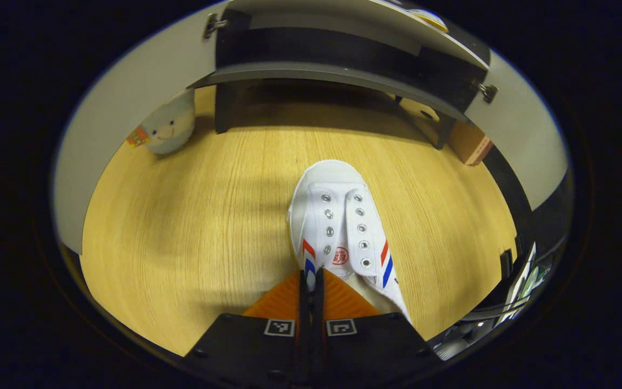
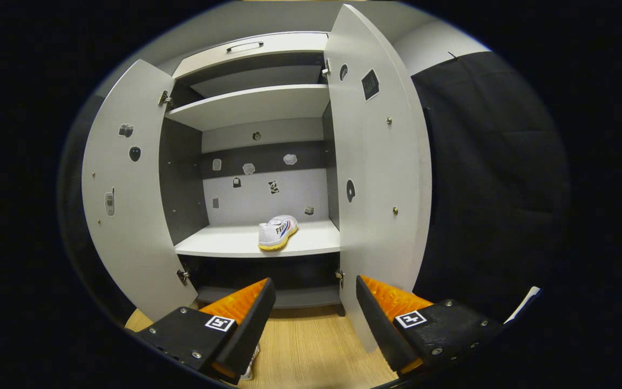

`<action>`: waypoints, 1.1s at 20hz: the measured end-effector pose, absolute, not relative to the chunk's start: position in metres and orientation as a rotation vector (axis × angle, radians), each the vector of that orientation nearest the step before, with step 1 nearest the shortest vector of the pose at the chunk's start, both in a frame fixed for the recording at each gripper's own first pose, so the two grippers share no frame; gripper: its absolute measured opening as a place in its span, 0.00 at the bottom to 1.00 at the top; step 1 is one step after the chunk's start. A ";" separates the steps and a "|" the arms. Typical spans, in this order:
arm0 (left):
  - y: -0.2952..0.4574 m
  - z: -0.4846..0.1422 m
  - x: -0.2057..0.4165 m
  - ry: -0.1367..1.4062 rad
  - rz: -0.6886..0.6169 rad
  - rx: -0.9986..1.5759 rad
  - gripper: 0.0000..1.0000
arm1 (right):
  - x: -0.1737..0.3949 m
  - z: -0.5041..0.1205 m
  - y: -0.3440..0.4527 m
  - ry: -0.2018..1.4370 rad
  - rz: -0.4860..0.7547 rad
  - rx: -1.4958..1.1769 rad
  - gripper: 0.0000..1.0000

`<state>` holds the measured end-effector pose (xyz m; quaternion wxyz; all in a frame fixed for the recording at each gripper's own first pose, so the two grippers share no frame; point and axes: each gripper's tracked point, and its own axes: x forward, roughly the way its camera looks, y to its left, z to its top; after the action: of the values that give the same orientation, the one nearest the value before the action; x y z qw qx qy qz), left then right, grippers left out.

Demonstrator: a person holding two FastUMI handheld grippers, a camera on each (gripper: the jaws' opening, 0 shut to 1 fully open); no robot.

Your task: Grab one shoe with the right hand and put it into the shoe cabinet, grab the other shoe with the left hand and put it into the shoe cabinet; then close the right door with the right hand and the left door with the left hand.

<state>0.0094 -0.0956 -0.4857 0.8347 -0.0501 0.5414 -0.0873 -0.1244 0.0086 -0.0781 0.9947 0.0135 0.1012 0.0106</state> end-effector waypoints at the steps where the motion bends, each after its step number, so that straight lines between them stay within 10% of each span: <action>1: -0.094 -0.484 0.010 1.151 -0.173 -0.111 0.07 | -0.123 -0.077 0.009 0.201 0.024 0.027 0.92; 12: -0.075 -0.427 0.031 1.087 -0.243 -0.128 0.07 | -0.107 -0.068 0.023 0.178 0.119 0.032 0.92; 22: 0.004 -0.225 0.107 0.967 -0.212 -0.188 0.07 | -0.098 -0.074 0.041 0.189 0.247 0.037 0.93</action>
<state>0.1072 0.0039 -0.2253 0.8758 -0.0902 0.4633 -0.1014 -0.0979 0.0414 -0.0741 0.9878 0.0183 0.0940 0.1229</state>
